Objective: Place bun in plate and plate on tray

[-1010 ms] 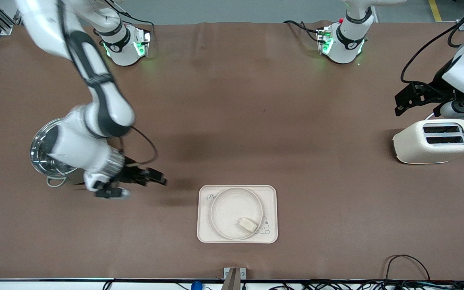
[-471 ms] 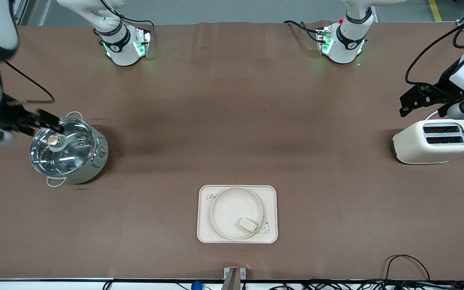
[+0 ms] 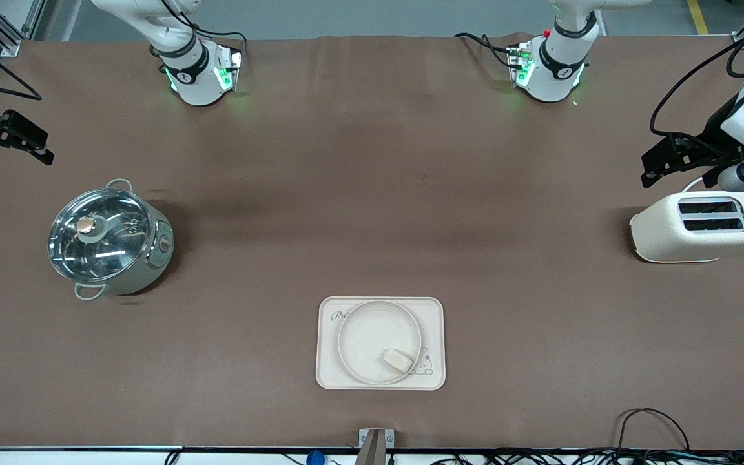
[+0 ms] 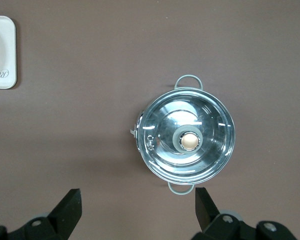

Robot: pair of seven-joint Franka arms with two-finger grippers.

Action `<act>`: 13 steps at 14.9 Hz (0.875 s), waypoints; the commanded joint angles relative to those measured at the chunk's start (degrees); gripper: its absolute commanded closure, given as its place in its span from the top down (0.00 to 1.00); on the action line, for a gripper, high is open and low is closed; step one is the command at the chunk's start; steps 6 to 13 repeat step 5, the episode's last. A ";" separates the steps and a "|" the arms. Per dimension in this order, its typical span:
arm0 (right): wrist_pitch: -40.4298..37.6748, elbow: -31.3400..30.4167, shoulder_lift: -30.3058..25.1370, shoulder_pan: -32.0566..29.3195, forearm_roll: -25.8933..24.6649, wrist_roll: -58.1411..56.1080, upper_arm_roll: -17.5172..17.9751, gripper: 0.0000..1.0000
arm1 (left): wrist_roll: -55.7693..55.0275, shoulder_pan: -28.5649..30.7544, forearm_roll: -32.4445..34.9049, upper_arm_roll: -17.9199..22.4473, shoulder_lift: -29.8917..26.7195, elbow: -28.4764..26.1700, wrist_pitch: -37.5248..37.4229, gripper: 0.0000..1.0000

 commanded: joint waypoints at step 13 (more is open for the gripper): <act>0.70 1.12 0.34 -0.75 -2.34 -1.46 0.42 1.00 | 0.43 0.01 0.18 0.31 -0.10 0.45 -0.44 1.00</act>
